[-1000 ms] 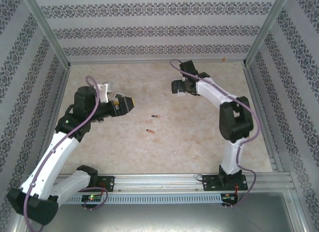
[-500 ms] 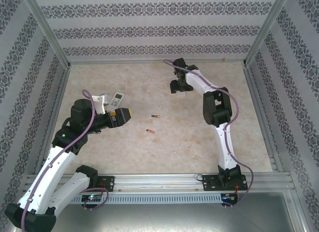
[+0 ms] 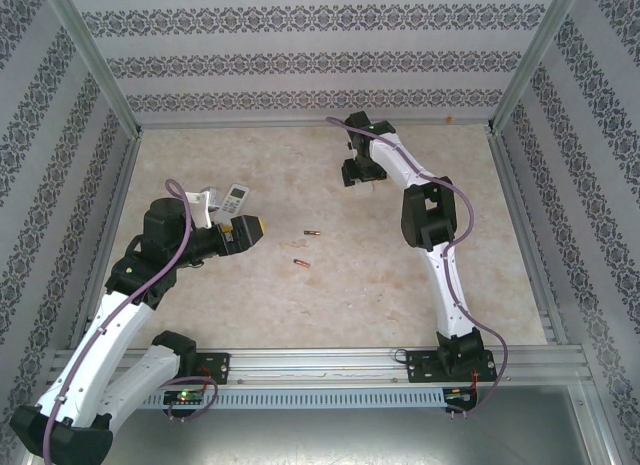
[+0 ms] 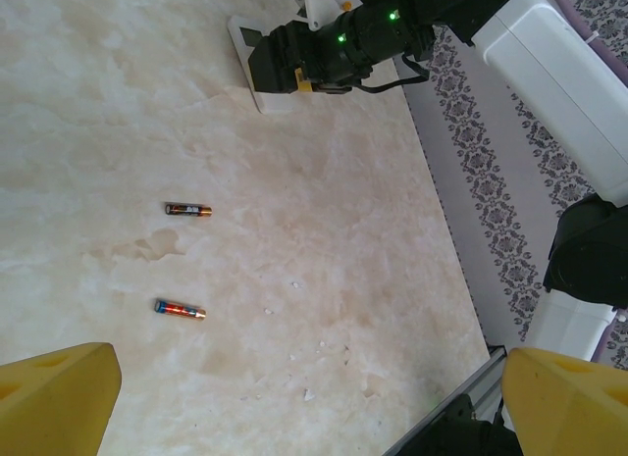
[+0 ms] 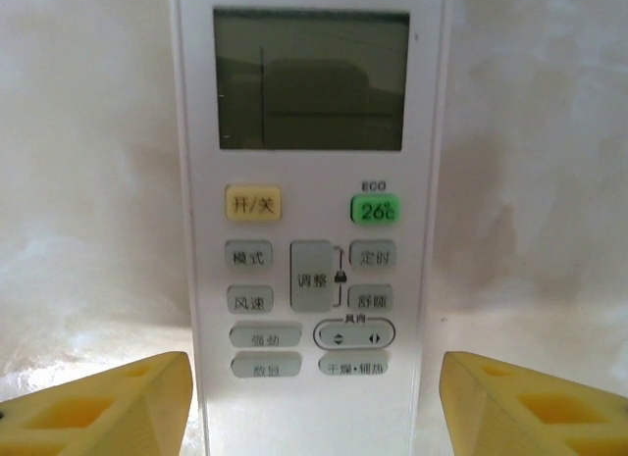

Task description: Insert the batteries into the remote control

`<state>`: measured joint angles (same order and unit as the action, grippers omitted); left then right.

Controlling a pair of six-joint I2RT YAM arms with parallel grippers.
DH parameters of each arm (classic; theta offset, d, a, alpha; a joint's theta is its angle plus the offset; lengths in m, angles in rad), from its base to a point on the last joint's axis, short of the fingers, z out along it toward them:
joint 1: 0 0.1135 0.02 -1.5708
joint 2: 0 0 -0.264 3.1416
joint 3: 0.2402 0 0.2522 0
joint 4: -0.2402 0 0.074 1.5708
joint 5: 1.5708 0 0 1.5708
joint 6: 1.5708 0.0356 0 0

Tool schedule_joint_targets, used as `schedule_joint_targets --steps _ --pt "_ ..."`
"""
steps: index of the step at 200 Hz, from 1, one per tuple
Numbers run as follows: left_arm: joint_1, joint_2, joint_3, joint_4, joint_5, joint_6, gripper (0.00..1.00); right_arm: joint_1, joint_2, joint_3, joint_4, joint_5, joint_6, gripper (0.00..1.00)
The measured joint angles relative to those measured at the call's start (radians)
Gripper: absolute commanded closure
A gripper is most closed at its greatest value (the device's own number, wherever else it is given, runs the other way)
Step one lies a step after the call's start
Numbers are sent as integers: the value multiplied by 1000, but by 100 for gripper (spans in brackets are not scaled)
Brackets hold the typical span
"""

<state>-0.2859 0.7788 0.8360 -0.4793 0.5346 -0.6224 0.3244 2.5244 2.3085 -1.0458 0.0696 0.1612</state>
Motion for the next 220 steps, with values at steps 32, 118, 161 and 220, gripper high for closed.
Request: schedule_joint_targets --steps 32,118,161,220 --pt "0 -4 -5 0 -8 0 0 -2 -1 -16 -45 -28 4 35" --pt "0 -32 -34 1 -15 -6 0 -14 -6 -41 -70 -32 12 53" --pt "0 49 -29 3 1 -65 0 23 -238 -308 35 -59 -2 54" --pt "-3 324 78 128 111 -182 17 237 -927 -835 256 -169 26 55"
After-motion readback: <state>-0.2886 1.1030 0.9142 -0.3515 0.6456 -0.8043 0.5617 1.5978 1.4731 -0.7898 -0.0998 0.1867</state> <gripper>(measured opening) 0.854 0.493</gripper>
